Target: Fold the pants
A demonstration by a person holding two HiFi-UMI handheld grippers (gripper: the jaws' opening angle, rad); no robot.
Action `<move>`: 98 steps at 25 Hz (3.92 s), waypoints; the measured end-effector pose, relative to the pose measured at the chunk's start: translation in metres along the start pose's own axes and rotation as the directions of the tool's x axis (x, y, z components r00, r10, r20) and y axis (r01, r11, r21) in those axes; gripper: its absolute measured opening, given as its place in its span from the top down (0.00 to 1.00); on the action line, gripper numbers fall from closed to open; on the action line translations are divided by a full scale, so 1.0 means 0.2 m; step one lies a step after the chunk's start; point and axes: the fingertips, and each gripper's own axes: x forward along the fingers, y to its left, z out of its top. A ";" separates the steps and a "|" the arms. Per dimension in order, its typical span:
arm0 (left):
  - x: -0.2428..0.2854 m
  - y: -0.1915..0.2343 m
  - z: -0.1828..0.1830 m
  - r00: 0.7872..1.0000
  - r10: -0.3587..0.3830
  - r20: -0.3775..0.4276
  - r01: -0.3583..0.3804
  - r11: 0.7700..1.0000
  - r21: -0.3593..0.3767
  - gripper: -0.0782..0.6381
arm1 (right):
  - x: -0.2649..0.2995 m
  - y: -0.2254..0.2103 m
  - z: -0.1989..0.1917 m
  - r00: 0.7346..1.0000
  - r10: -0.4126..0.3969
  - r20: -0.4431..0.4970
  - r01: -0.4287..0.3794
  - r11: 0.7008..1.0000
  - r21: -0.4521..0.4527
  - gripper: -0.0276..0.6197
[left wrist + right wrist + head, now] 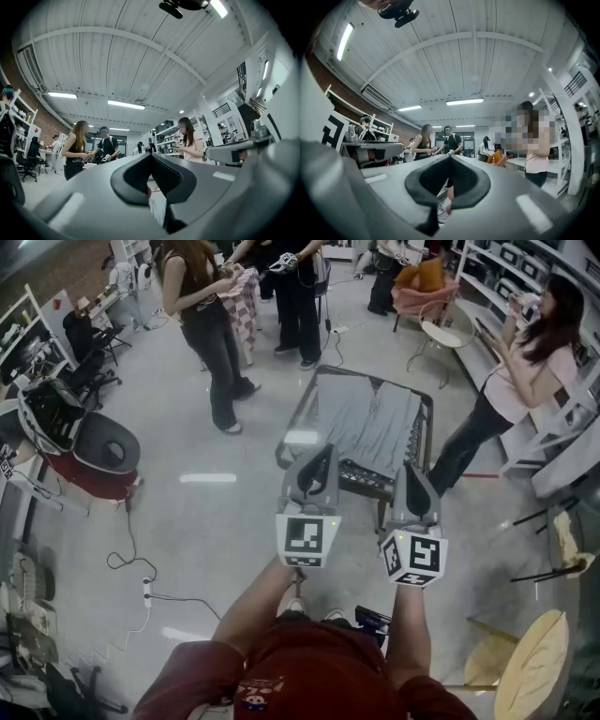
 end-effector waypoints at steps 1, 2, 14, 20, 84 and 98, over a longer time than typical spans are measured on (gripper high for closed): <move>0.01 -0.01 0.00 1.000 -0.002 0.001 0.002 1.000 0.003 0.88 | 0.00 -0.01 0.00 1.000 0.000 -0.001 0.000 1.000 0.003 0.95; 0.01 -0.01 0.01 1.000 -0.005 0.003 0.005 1.000 0.006 0.88 | 0.01 -0.02 0.00 1.000 0.001 -0.002 -0.001 1.000 0.005 0.95; 0.07 -0.13 0.00 1.000 -0.019 0.009 0.019 1.000 0.015 0.88 | 0.01 -0.11 -0.03 1.000 0.006 -0.010 -0.006 1.000 0.004 0.95; 0.11 -0.25 -0.01 0.999 -0.032 0.005 0.032 0.999 0.015 0.88 | -0.04 -0.23 -0.03 1.000 -0.011 0.010 0.011 1.000 0.029 0.95; 1.93 -0.91 -0.54 0.992 0.126 -0.010 -0.126 0.991 -0.053 0.88 | 1.24 -1.83 -0.45 0.974 0.207 -0.089 -0.194 0.972 0.133 0.95; 2.16 -1.13 -0.55 0.895 0.445 -0.038 -0.444 0.896 0.036 0.88 | 1.54 -2.16 -0.48 0.855 0.518 -0.037 -0.501 0.841 0.202 0.95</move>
